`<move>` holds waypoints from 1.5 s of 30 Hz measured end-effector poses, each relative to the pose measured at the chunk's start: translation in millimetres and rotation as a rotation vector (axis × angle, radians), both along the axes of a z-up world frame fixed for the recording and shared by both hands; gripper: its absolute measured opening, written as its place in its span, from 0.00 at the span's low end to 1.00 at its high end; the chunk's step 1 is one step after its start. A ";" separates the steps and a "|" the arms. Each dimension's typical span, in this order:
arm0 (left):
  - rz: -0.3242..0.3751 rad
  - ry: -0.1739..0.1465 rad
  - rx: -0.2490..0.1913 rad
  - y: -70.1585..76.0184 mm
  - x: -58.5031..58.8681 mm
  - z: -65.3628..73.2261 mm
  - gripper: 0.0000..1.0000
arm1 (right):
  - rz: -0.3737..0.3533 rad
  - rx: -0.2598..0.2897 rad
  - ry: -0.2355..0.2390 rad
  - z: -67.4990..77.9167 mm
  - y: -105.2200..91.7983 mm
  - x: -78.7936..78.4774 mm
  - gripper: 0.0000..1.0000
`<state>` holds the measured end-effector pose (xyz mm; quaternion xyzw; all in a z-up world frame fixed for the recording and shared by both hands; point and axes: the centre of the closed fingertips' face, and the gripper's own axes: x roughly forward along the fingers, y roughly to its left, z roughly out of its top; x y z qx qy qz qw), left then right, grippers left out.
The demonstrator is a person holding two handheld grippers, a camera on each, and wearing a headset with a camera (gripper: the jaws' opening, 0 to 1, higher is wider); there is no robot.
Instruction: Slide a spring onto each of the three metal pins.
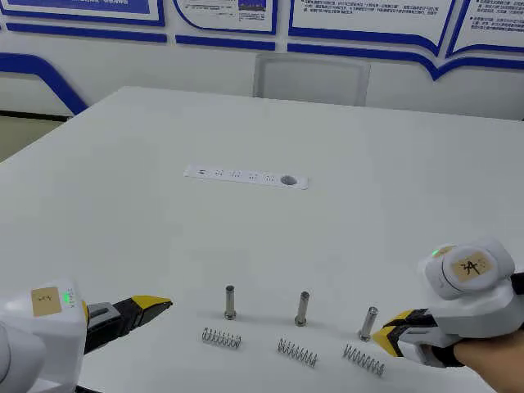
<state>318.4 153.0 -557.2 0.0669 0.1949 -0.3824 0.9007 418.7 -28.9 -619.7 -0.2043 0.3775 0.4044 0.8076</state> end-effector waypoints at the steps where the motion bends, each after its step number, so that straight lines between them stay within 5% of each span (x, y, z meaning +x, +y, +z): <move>1: 0.000 -0.001 -0.002 -0.1 -0.1 0.2 0.86 | 0.015 -0.003 0.002 -1.2 2.3 -1.3 0.11; 9: -0.002 -0.006 -0.008 -1.5 -0.7 2.1 0.86 | 0.141 -0.056 0.029 -10.8 22.4 -7.1 0.14; 23: 0.006 -0.001 -0.007 0.3 0.3 0.3 0.86 | 0.294 -0.252 0.083 -41.1 30.6 -2.2 0.14; 36: 0.013 0.000 -0.008 1.8 0.8 0.1 0.86 | 0.298 -0.243 0.152 -47.3 31.8 -4.7 0.12; 45: 0.008 0.000 -0.008 0.5 0.0 0.2 0.86 | 0.290 -0.243 0.147 -46.4 31.1 -6.9 0.12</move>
